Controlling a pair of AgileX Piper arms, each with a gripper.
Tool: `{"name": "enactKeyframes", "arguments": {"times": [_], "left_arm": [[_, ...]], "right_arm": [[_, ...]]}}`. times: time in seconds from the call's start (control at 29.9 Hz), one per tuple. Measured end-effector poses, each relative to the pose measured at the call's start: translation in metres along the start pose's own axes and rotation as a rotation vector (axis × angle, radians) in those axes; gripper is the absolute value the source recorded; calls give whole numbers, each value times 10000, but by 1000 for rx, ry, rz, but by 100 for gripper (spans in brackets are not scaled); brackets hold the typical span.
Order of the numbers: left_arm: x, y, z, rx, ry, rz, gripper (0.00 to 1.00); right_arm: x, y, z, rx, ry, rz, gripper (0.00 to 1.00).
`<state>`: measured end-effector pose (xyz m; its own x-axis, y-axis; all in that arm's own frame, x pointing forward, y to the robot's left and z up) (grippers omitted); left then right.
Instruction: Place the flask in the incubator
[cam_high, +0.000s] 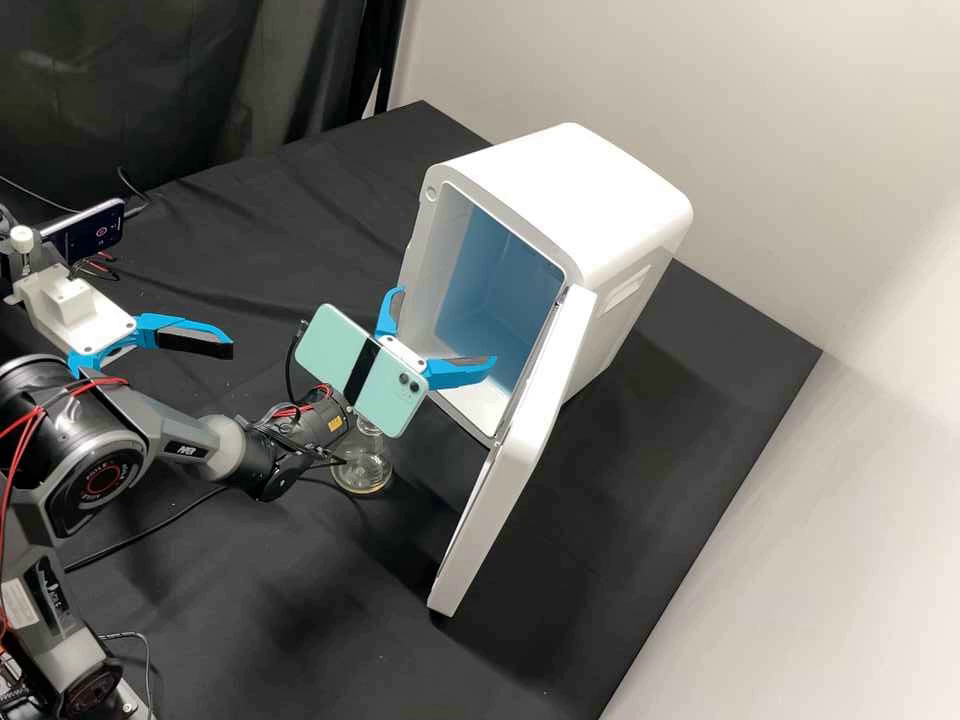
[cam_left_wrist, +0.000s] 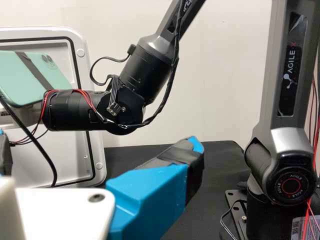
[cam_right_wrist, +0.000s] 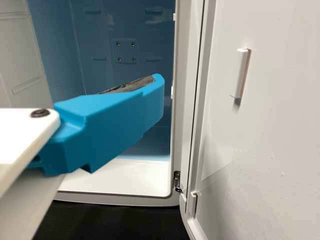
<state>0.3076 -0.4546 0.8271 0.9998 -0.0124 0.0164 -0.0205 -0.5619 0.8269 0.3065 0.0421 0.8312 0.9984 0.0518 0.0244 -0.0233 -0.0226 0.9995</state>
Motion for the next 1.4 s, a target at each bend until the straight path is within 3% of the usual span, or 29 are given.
{"name": "enactKeyframes", "arguments": {"times": [0.4,0.6,0.7,0.84,0.97,1.07,1.2,1.4], "left_arm": [[0,0,0,0,0,0,100],[9,-111,5,-10,9,-35,100],[-74,-201,-13,-10,15,-68,100],[-282,-351,-58,-10,30,-113,100],[-471,-426,-106,-6,44,-150,100],[-595,-445,-152,-7,64,-160,100],[-724,-433,-193,-8,81,-143,100],[-806,-484,-275,-6,112,-165,100]], "right_arm": [[0,0,0,0,0,0,100],[0,0,0,0,0,0,100],[0,0,0,0,0,0,100],[0,0,0,0,0,0,100],[0,0,0,0,0,0,100],[0,0,0,0,0,0,100],[0,0,0,0,0,0,100],[0,0,0,0,0,0,100]]}}
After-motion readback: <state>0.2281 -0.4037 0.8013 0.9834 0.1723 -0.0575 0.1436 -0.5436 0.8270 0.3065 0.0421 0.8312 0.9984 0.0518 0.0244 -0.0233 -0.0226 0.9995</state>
